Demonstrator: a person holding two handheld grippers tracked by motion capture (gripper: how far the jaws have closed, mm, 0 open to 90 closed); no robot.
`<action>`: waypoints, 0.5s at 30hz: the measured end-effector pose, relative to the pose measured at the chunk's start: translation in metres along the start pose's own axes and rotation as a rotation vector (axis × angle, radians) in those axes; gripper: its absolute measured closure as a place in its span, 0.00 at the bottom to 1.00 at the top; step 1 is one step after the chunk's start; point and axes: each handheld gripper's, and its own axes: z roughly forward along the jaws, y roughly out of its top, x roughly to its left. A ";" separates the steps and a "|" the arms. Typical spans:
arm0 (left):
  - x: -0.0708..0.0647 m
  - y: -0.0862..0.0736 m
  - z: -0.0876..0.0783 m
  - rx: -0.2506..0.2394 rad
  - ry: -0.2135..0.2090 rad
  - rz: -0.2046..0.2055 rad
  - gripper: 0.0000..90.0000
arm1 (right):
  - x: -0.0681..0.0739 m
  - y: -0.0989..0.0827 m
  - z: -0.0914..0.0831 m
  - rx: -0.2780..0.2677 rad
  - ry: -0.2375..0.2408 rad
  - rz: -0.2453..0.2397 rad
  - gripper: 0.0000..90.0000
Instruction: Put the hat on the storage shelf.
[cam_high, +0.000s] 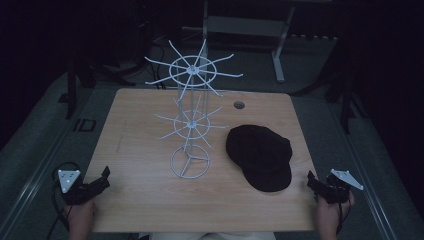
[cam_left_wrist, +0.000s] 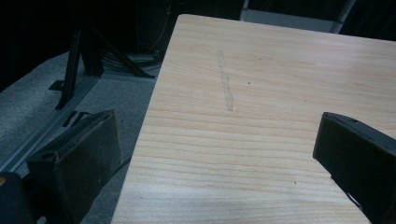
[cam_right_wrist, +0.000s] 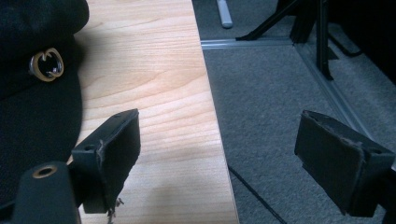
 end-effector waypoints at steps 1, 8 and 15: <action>0.000 0.000 0.000 0.001 0.000 0.000 0.02 | 0.000 0.000 0.000 0.000 0.000 0.000 0.16; 0.000 0.000 0.000 0.004 0.002 0.001 0.02 | -0.003 0.001 0.002 0.005 0.038 0.010 0.15; 0.000 0.000 0.000 0.003 0.002 0.002 0.02 | -0.001 0.016 0.001 0.012 0.084 -0.010 0.16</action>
